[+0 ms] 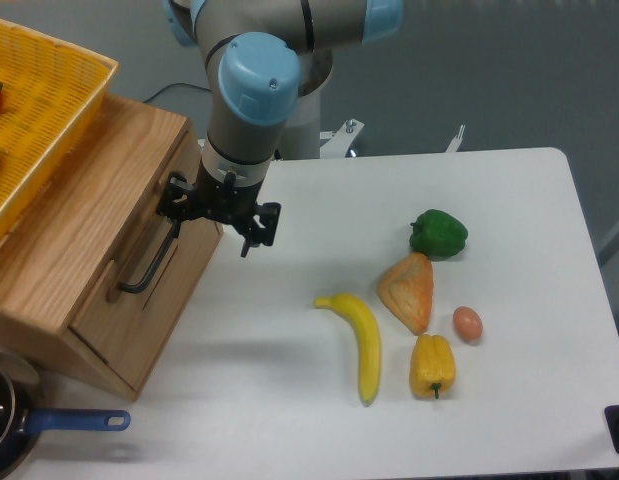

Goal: Slide open the top drawer

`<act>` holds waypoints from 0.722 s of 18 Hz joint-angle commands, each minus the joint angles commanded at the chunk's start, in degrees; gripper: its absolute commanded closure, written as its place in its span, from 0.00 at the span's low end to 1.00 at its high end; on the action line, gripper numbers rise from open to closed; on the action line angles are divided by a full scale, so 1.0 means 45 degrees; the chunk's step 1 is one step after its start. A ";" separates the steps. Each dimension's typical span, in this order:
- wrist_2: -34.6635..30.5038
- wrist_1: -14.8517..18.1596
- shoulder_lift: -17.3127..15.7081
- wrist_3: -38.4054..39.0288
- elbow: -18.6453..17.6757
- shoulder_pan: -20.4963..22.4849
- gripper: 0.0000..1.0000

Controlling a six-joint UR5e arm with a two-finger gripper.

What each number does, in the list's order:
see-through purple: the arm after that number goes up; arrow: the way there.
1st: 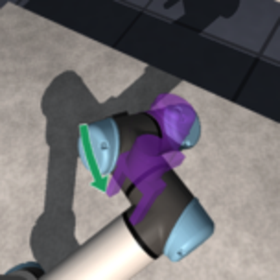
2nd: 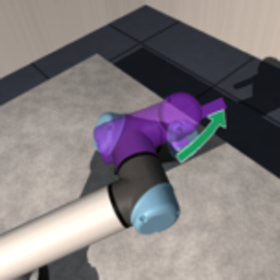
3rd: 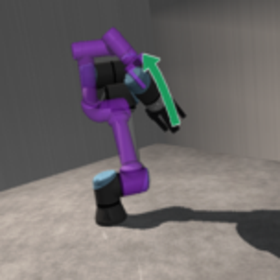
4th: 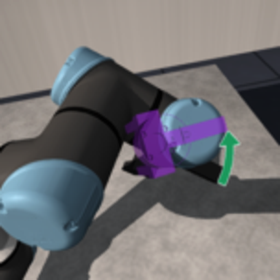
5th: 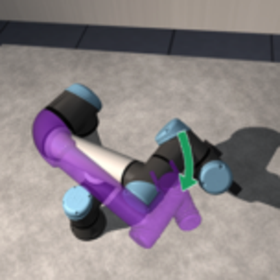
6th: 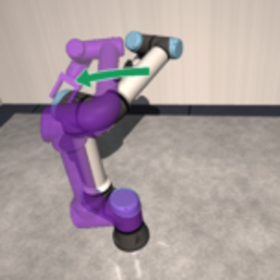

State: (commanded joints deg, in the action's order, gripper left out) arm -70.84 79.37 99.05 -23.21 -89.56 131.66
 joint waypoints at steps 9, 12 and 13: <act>-0.0039 0.0019 0.0078 0.0255 0.0000 -0.0332 0.00; -0.0058 0.0000 0.0097 0.0255 0.0000 -0.0332 0.00; -0.0058 -0.0020 0.0097 0.0255 0.0000 -0.0332 0.00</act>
State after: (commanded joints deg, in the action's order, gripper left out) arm -71.10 79.28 99.49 -22.06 -89.56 130.17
